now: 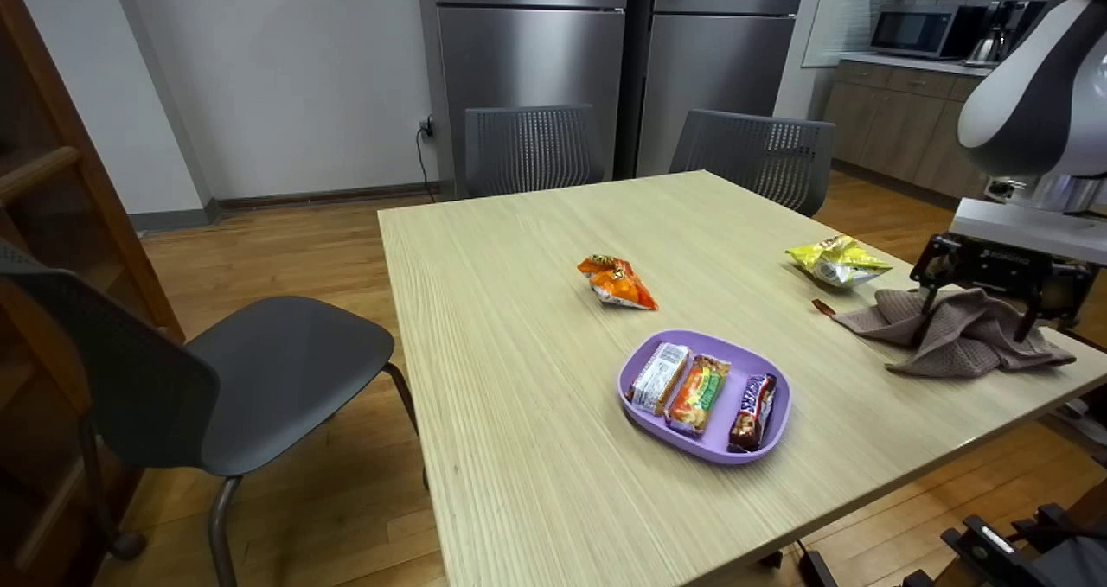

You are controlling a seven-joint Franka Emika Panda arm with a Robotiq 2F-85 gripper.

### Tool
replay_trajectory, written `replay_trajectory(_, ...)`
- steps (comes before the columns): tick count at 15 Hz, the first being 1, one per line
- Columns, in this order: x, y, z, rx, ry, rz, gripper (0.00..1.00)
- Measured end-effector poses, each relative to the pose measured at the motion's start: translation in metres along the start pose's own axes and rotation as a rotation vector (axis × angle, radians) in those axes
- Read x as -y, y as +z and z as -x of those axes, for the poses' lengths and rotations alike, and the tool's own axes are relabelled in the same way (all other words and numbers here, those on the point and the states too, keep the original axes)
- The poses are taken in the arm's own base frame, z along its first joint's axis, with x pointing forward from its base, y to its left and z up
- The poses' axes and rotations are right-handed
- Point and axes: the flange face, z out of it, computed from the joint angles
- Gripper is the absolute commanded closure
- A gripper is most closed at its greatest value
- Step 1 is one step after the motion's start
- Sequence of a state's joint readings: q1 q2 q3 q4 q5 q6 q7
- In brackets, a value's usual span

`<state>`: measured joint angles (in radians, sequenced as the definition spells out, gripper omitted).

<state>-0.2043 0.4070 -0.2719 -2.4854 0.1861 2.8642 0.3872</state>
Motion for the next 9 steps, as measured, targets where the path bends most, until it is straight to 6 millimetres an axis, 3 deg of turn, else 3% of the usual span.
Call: replay_trajectory(9, -0.022, 0.008, -0.007, 0.051, -0.048, -0.100, 0.00)
